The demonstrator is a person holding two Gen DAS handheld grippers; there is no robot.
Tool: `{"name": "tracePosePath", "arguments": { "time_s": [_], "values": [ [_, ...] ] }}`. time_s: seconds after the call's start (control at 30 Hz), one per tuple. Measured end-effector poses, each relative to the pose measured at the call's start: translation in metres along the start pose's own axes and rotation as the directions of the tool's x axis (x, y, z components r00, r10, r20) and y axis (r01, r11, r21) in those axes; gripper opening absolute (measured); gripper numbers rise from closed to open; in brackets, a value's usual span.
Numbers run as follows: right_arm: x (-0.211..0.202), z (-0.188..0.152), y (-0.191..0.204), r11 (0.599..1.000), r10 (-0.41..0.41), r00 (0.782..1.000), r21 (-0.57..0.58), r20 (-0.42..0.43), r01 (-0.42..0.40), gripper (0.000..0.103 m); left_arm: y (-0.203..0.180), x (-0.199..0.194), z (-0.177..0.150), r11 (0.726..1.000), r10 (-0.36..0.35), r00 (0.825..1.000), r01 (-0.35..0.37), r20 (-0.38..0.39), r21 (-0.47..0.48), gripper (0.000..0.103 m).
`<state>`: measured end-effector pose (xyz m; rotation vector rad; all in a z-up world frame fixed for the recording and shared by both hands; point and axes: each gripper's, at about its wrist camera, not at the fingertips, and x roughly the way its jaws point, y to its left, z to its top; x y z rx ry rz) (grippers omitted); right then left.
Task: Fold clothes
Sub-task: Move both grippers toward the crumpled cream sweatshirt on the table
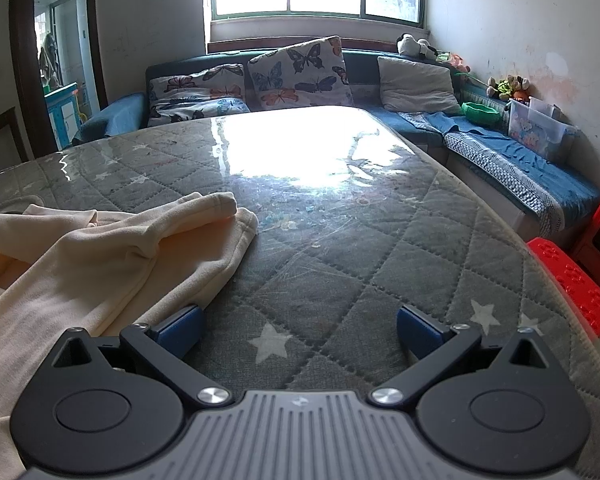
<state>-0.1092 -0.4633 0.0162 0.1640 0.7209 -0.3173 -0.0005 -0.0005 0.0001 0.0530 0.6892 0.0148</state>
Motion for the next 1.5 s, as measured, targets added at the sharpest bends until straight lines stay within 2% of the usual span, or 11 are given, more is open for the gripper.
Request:
{"name": "tracePosePath", "arguments": {
  "time_s": [0.1,0.2,0.27,0.4,0.63,0.97,1.5],
  "values": [
    [-0.007,0.001,-0.002,1.000,0.010,1.000,0.008,0.018,-0.010,0.103,-0.001,-0.001,0.000,1.000,0.004,1.000,-0.004,-0.001,0.000,0.103],
    [-0.031,0.000,0.004,0.999,0.015,0.997,-0.039,0.076,-0.012,0.103,-0.002,-0.002,-0.001,1.000,0.008,1.000,-0.008,-0.001,0.000,0.103],
    [-0.040,0.001,0.017,0.995,-0.012,0.995,-0.094,0.095,0.021,0.103,-0.002,-0.002,-0.001,1.000,0.011,1.000,-0.011,-0.001,0.001,0.103],
    [-0.062,-0.014,0.021,0.994,0.005,0.986,-0.107,0.165,0.013,0.103,-0.007,-0.011,-0.002,1.000,-0.007,1.000,0.007,-0.003,-0.004,0.103],
    [-0.090,-0.029,0.028,0.994,0.042,0.985,-0.102,0.170,-0.025,0.103,-0.030,-0.049,-0.006,0.994,-0.095,0.995,0.094,0.024,0.054,0.103],
    [-0.109,-0.042,0.031,0.996,0.072,0.986,-0.056,0.149,-0.064,0.103,-0.069,-0.086,-0.018,0.978,-0.180,0.984,0.178,0.010,0.112,0.103],
    [-0.134,-0.059,0.031,0.996,0.083,0.984,-0.034,0.156,-0.079,0.103,-0.092,-0.115,-0.041,0.971,-0.203,0.979,0.203,-0.007,0.129,0.103]
  ]
}}
